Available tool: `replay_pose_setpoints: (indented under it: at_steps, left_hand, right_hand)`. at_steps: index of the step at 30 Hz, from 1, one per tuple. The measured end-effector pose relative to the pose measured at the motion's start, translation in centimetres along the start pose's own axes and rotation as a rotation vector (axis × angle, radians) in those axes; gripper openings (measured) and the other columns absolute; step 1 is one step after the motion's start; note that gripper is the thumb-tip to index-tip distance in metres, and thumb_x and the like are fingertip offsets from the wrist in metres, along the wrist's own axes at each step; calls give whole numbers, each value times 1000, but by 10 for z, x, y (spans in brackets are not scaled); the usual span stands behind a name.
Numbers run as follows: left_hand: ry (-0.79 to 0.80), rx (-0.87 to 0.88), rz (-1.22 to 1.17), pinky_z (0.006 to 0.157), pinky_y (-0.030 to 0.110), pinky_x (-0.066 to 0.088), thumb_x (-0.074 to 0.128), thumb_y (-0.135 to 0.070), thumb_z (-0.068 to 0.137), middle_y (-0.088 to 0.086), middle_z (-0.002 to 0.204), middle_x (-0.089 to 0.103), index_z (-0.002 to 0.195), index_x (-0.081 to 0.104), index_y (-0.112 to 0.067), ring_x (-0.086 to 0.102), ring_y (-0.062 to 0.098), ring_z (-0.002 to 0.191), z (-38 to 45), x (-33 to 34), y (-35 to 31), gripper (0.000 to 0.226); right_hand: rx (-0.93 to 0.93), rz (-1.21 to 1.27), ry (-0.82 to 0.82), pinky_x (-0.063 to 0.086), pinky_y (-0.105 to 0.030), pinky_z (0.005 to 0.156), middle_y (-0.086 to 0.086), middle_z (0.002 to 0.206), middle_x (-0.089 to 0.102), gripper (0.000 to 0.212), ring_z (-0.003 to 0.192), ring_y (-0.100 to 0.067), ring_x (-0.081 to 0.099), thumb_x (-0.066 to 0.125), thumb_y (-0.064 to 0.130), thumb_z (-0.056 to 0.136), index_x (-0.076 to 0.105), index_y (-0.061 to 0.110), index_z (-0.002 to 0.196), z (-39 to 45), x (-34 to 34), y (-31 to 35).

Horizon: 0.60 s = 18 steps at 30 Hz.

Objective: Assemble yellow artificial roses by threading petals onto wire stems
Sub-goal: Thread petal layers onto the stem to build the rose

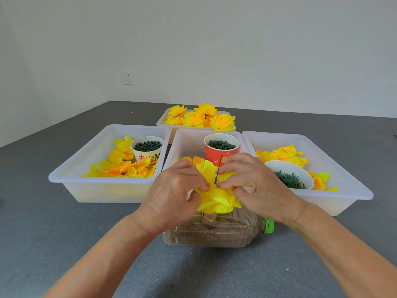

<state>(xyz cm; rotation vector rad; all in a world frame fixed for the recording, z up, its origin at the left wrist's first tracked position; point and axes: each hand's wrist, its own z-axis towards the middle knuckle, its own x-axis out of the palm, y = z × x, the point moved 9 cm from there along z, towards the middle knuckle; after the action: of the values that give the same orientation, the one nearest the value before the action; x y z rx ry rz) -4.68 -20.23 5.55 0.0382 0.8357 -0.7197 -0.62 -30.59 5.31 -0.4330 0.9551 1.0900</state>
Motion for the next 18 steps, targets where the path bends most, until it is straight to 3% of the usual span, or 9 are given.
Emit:
replay_pose_setpoints:
  at_steps: [4,7,10,14,18]
  left_hand:
    - [24,-57,-133,72,31,50,49,-24,75,-3,77,71,71,73,-7,60,13,80,-1,-4,3,31]
    - [3,-155,-152,68,34,47,50,-41,89,-3,68,66,68,71,-8,58,13,74,2,-1,12,44]
    - [-47,-234,-147,65,30,46,69,-36,81,-5,65,63,70,70,-13,56,9,68,7,3,18,26]
    - [-60,-331,-269,59,18,42,77,-23,74,-5,67,64,70,73,-18,55,6,66,12,10,25,7]
    - [-47,-454,-368,59,27,44,78,-20,71,2,68,64,63,70,-22,57,15,63,8,17,38,11]
  right_hand:
    - [171,183,78,32,-18,100,4,108,68,34,117,-11,47,48,13,71,77,14,89,0,2,-11]
    - [237,232,60,31,-12,95,5,104,70,20,114,-8,47,59,17,86,77,10,81,2,4,-14]
    - [297,262,0,33,-11,91,0,98,71,9,108,-10,52,73,11,78,74,4,72,2,6,-17]
    - [405,358,-19,34,-8,89,5,98,67,3,107,-7,52,76,11,74,75,9,73,-3,10,-27]
    - [491,462,-66,37,-8,84,5,95,67,7,100,-7,56,79,13,72,75,9,77,-10,14,-33]
